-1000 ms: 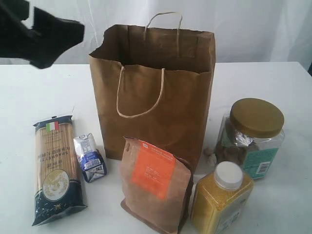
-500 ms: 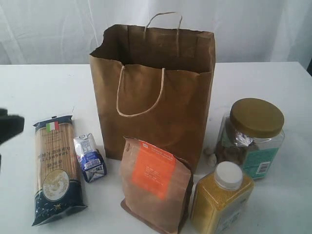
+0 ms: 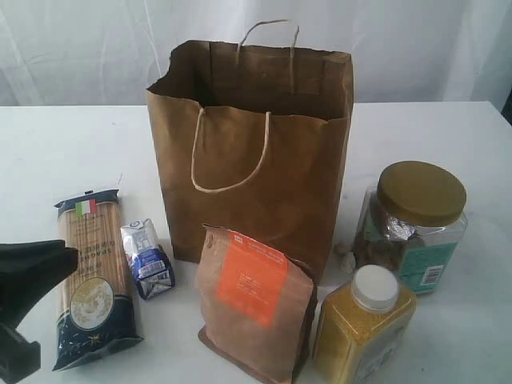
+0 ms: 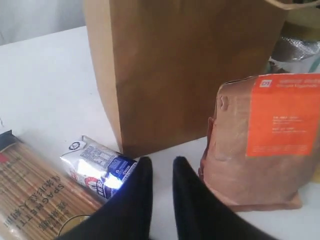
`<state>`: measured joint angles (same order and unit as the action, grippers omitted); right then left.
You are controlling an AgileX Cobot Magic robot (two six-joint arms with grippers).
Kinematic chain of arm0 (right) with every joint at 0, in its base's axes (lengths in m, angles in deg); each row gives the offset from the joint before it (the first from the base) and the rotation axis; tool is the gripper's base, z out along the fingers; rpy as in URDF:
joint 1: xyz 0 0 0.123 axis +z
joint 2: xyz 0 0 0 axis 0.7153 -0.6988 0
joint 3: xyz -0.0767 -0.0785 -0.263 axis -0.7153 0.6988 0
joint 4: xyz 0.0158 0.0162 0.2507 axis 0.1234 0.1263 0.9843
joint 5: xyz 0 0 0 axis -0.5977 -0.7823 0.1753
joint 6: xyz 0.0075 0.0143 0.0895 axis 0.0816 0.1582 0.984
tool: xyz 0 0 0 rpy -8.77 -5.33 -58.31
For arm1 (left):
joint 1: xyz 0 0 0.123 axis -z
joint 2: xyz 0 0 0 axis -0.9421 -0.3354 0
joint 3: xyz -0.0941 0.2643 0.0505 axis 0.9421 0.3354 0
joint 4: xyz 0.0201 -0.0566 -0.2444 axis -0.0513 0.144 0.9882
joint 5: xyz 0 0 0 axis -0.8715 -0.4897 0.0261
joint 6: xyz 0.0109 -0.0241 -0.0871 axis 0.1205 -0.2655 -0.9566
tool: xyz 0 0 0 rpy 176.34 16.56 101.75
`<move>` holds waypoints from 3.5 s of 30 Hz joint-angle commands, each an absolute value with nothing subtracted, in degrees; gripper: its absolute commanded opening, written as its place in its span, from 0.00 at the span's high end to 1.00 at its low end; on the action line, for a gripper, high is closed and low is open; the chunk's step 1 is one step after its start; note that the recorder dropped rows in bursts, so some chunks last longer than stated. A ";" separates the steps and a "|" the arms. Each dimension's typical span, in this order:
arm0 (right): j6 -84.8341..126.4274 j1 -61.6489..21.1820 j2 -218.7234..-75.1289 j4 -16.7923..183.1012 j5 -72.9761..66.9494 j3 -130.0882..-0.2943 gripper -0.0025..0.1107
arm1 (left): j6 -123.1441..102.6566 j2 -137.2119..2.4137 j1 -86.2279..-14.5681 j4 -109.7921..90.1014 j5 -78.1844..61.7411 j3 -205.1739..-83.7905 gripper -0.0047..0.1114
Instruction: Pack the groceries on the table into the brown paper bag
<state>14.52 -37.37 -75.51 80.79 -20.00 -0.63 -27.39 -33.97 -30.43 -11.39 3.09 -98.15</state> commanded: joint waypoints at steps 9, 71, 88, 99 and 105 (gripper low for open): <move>14.64 -37.70 -75.13 80.62 -19.65 -0.29 0.98 | -9.73 -33.62 -30.32 10.37 8.94 -91.87 0.78; 14.64 -37.70 -75.13 80.62 -19.65 -0.29 0.98 | -9.56 2.41 -29.70 -4.81 -21.50 -83.79 0.78; 53.49 -37.70 -75.13 96.61 -5.95 -0.29 0.98 | -9.56 2.41 -29.70 -4.81 -21.61 -83.79 0.78; 56.71 -37.70 -75.13 96.61 -9.02 -0.29 0.98 | -9.56 2.41 -29.70 -4.81 -21.61 -83.79 0.78; 53.55 -37.70 -75.13 92.79 -13.63 -3.75 0.98 | -9.56 2.41 -29.70 -4.81 -21.61 -83.79 0.78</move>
<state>56.18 -37.37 -75.51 95.98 -11.57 -1.04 -9.63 2.13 -30.04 -5.01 -21.34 -83.99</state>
